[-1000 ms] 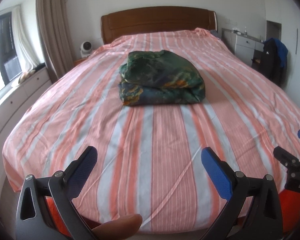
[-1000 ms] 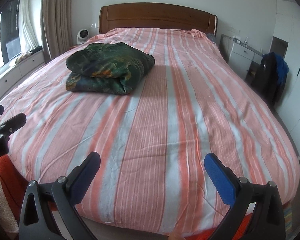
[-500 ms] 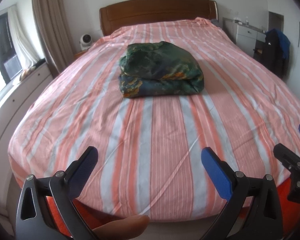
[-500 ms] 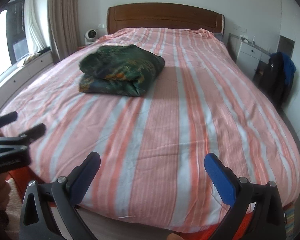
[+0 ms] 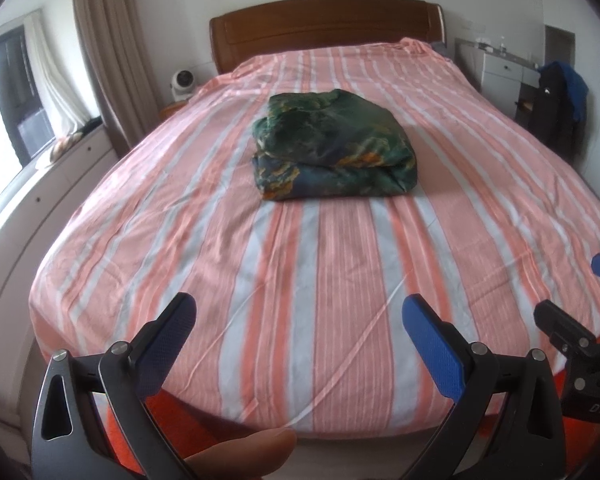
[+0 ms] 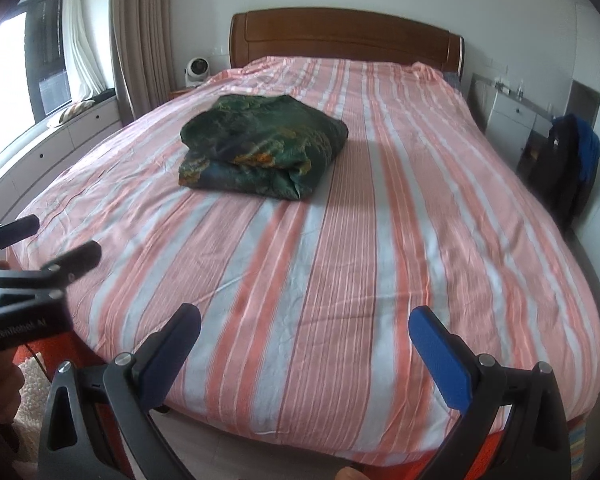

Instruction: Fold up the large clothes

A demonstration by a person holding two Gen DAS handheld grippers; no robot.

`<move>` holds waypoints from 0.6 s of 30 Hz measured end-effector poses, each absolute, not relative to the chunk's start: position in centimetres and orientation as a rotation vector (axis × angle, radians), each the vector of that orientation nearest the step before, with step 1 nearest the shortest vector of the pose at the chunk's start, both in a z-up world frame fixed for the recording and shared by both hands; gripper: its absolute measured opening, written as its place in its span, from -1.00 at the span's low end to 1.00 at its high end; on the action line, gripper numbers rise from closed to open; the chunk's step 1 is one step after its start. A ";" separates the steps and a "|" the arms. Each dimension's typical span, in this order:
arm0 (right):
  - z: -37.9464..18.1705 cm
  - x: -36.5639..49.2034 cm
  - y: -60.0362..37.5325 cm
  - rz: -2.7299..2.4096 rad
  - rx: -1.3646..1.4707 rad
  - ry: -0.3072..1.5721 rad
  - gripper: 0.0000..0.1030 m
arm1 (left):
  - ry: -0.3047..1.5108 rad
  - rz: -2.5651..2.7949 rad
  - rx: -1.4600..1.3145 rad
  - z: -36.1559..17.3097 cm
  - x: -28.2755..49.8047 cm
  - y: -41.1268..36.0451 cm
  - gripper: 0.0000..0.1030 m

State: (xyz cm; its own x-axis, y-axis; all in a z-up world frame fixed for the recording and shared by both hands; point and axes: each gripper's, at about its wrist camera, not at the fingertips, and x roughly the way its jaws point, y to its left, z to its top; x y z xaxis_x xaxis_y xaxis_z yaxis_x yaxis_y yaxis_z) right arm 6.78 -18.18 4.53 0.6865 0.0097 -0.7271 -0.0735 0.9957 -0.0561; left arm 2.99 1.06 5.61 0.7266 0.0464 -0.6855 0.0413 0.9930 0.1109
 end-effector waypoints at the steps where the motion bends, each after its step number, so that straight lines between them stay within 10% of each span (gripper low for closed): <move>1: 4.5 6.8 -18.2 0.050 -0.080 0.815 0.99 | 0.755 0.007 0.124 5.7 3.0 1.1 0.99; 18: 6.2 6.4 -16.6 0.111 -0.096 0.794 0.99 | 0.728 0.020 0.136 6.4 2.6 1.3 0.99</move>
